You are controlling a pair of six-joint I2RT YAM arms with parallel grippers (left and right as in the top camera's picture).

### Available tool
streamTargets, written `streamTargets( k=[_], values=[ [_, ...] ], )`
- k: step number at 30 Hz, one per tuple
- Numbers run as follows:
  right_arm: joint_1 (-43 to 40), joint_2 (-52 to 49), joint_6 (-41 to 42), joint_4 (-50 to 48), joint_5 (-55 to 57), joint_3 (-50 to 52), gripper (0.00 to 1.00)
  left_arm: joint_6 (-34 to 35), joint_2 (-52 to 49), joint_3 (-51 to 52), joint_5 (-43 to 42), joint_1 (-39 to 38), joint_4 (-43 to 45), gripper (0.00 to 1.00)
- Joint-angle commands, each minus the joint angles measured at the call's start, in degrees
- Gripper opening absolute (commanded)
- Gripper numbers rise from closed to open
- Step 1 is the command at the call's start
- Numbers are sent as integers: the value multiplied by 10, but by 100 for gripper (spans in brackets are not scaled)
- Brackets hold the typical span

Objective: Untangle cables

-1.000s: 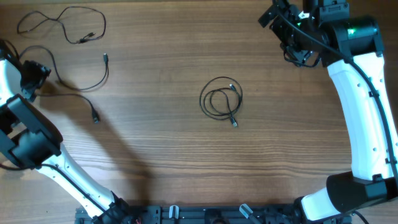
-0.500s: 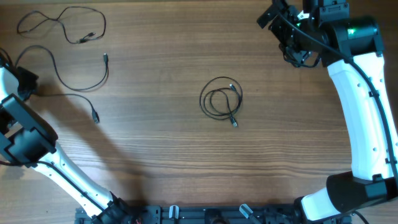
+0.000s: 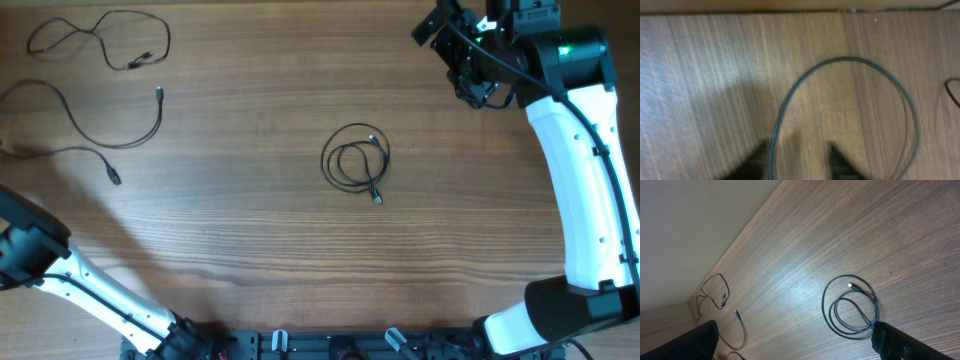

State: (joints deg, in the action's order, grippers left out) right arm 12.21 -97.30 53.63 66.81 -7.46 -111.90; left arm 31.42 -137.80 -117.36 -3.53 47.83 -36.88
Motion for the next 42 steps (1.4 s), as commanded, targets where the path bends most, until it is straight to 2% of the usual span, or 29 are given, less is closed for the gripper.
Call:
streamTargets(
  k=[1,2,3,4,5,7,9,11,15,17,20,23,24,27,29,30,31,38,39,40,41,42],
  values=[
    [4,-8,-11,-3,2,-1,100,3,6,-8,-16,-13,-34,100],
    [4,-8,-11,-3,2,-1,100,3,7,-8,-16,-15,-47,100],
    [4,-8,-11,-3,2,-1,100,3,6,-8,-16,-19,-73,94],
    [4,-8,-11,-3,2,-1,100,1,6,-8,-18,-24,-101,82],
    [4,-8,-11,-3,2,-1,100,-34,6,-8,-45,-31,-137,70],
    [4,-8,-12,-3,2,-1,100,-89,5,-8,-104,-53,-186,70],
    [4,-8,-12,-3,6,-1,100,-91,5,-8,-110,-94,-226,72],
    [5,-8,-17,-3,10,-1,100,-91,5,-8,-110,-135,-238,66],
    [6,-8,-42,4,10,-1,100,-74,5,-8,-110,-213,-237,75],
    [6,-8,-41,4,10,-1,99,-37,5,-8,-90,-245,-261,85],
    [12,-8,-41,3,10,-1,100,-6,5,-8,-26,-271,-280,88],
    [15,-8,-41,3,10,-1,100,-8,-4,-6,10,-283,-282,88],
    [15,-8,-41,3,10,-1,100,-19,-8,-6,19,-285,-281,88],
    [14,-8,-41,2,10,-1,100,-117,-9,-1,36,-287,-254,87],
    [15,-8,-41,1,10,-1,100,-171,-9,-1,16,-288,-256,74],
    [15,-8,-41,1,10,-1,100,-240,-9,4,-20,-292,-265,71],
    [15,-8,-41,1,10,-1,100,-269,-9,11,-22,-298,-270,71],
    [14,-9,-41,1,10,-1,100,-325,-9,57,4,-319,-264,72],
    [15,-9,-41,1,10,-1,100,-324,-9,58,20,-319,-261,66],
    [15,-9,-41,1,10,-1,100,-323,-9,58,36,-319,-255,55],
    [14,-9,-41,1,10,-1,100,-323,-10,58,54,-319,-245,33],
    [14,-9,-42,1,10,-1,100,-323,-10,58,62,-319,-231,23]
  ],
)
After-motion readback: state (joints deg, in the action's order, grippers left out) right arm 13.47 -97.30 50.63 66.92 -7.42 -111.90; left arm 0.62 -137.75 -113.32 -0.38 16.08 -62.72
